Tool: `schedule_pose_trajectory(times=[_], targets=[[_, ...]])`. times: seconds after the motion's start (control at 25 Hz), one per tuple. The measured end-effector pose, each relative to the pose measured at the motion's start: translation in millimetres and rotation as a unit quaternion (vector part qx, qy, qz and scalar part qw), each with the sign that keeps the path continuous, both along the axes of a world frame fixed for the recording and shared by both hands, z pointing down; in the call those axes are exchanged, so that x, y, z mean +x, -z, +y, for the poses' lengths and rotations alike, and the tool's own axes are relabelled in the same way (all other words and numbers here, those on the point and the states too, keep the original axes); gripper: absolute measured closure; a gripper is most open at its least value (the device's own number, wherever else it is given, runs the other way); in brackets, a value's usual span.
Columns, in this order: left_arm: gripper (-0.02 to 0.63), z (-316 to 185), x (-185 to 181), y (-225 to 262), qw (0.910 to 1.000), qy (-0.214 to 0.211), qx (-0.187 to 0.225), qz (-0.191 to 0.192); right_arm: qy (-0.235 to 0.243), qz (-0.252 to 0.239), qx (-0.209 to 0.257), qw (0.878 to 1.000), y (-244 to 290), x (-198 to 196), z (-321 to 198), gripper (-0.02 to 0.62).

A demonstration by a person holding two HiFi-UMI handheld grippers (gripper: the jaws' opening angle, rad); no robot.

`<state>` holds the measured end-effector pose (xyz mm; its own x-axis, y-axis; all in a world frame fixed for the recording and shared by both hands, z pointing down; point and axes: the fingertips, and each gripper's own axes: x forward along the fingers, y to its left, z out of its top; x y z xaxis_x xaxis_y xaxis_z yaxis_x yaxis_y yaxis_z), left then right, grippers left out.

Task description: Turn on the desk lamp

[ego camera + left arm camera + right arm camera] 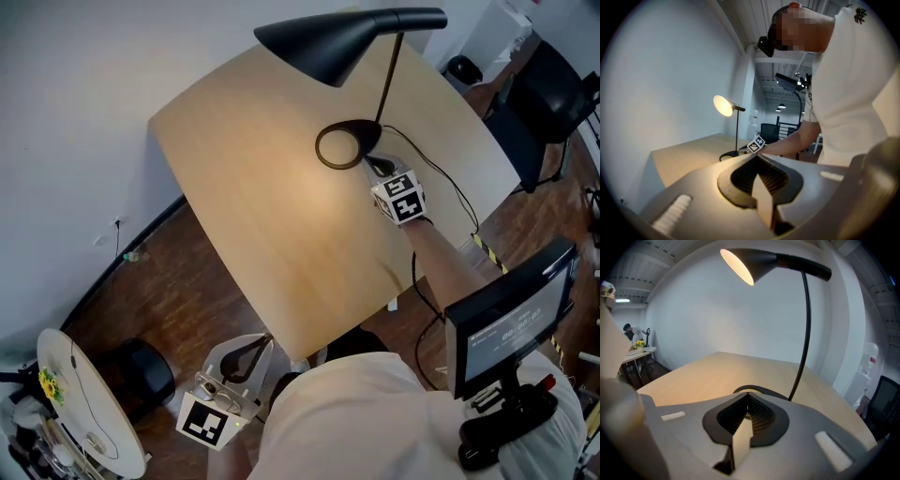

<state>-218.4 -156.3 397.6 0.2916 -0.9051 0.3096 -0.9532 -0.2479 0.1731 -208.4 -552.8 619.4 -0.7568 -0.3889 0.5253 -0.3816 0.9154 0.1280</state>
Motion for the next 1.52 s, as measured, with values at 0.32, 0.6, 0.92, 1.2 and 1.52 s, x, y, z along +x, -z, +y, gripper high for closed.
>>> schedule_pose_trajectory(times=[0.32, 0.6, 0.92, 1.2, 1.52], targets=[[0.589, 58.3, -2.7, 12.6, 0.9989, -0.006, 0.046, -0.011, 0.015, -0.045, -0.022, 0.999, 44.7, 43.8, 146.2, 0.592], [0.589, 154.7, 20.0, 22.5, 0.9947, -0.056, 0.084, -0.020, 0.010, -0.080, -0.006, 0.997, 106.4, 94.9, 295.2, 0.592], [0.589, 240.6, 50.0, 13.0, 0.9911, -0.107, 0.079, 0.004, -0.011, -0.104, -0.015, 0.994, 140.0, 148.0, 440.5, 0.592], [0.589, 274.1, 87.4, 8.9, 0.9854, -0.148, 0.084, 0.007, -0.014, -0.112, 0.000, 0.994, 170.3, 197.3, 511.1, 0.592], [0.589, 289.5, 160.7, 12.1, 0.9784, -0.184, 0.094, 0.001, -0.026, -0.147, 0.003, 0.989, 190.7, 271.2, 562.2, 0.583]])
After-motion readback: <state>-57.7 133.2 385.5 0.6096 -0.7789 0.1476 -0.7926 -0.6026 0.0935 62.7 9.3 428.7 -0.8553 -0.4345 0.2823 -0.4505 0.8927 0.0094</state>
